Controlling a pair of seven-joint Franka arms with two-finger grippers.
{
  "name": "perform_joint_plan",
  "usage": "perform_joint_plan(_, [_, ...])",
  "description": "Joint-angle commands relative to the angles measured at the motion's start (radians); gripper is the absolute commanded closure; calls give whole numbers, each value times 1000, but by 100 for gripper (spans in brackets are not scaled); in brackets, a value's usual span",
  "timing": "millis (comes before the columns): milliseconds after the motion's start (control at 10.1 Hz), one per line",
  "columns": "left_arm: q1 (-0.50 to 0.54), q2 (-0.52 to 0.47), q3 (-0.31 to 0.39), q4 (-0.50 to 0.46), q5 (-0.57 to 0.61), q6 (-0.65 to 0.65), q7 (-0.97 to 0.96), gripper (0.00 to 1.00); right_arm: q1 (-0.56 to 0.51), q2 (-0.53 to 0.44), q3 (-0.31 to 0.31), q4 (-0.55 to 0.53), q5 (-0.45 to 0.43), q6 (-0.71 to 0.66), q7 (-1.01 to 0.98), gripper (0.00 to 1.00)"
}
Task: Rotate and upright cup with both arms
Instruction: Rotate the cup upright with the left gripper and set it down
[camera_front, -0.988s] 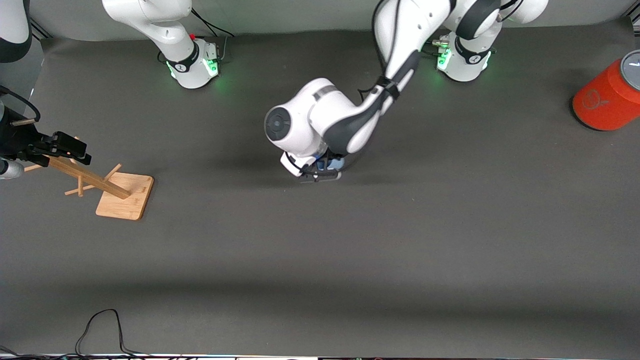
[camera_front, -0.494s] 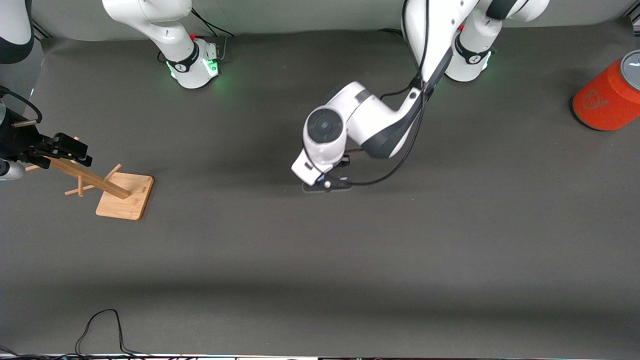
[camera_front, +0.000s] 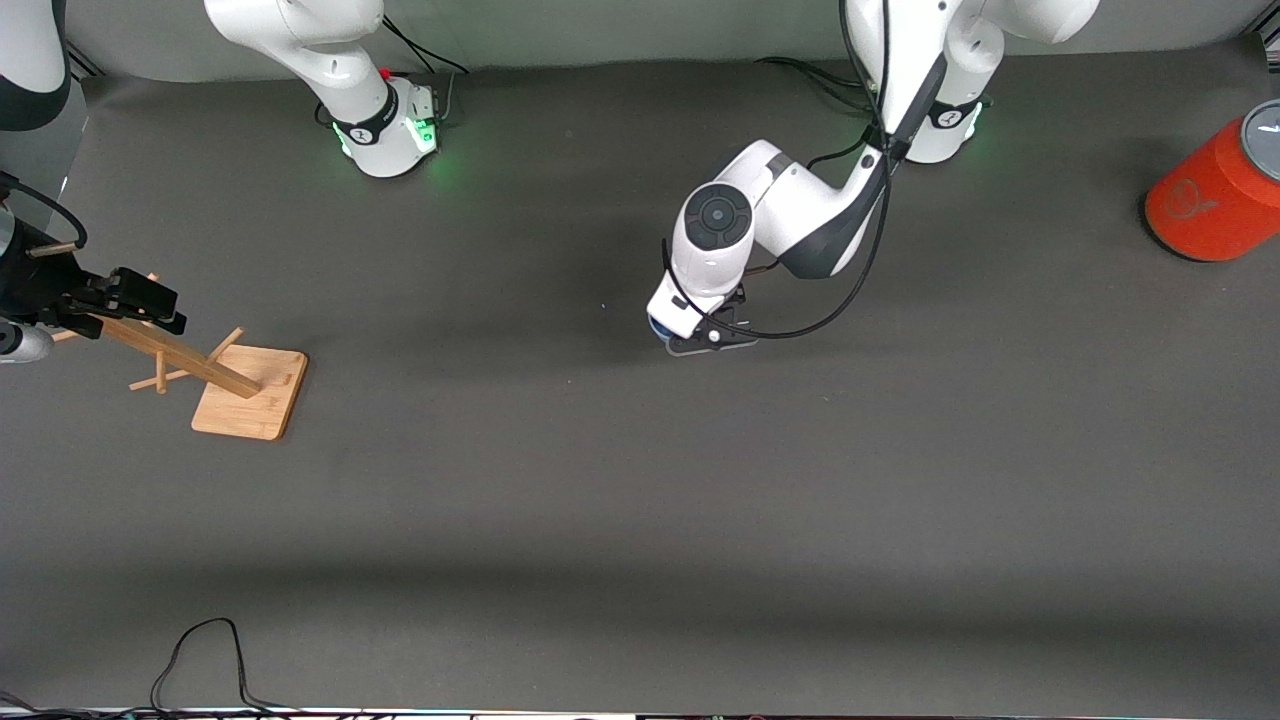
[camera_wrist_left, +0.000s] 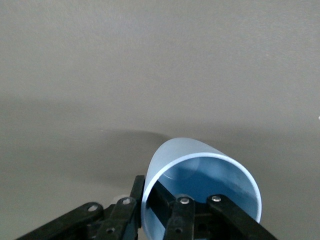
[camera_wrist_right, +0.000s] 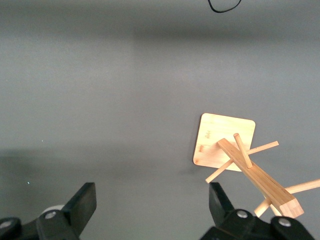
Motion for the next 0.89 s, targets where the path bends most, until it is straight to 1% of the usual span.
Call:
perform_joint_plan(0, [-36, -34, 6, -61, 2, 67, -113, 100, 7, 0, -3, -2, -14, 10, -19, 0])
perform_joint_plan(99, [-40, -28, 6, -59, 3, 67, -113, 84, 7, 2, -3, -2, -14, 12, -18, 0])
perform_joint_plan(198, [-43, -25, 7, -59, 3, 67, -113, 25, 7, 2, -3, -2, -14, 12, -19, 0])
perform_joint_plan(297, [-50, -24, 7, -58, 15, 66, -113, 0, 7, 3, -3, -2, -14, 14, -19, 0])
perform_joint_plan(494, [-47, -30, 7, -49, 29, 40, -112, 0, 7, 3, -3, -2, -14, 14, -19, 0])
perform_joint_plan(593, [-39, -39, 7, -23, 31, -29, -113, 0, 7, 3, -3, -2, -14, 15, -19, 0])
perform_joint_plan(692, [-39, -44, 26, 31, 29, -131, -115, 0, 7, 3, -3, -2, -14, 18, -19, 0])
perform_joint_plan(791, [-39, -59, 58, 84, 28, -199, -113, 0, 5, 3, -3, -2, -14, 20, -19, 0])
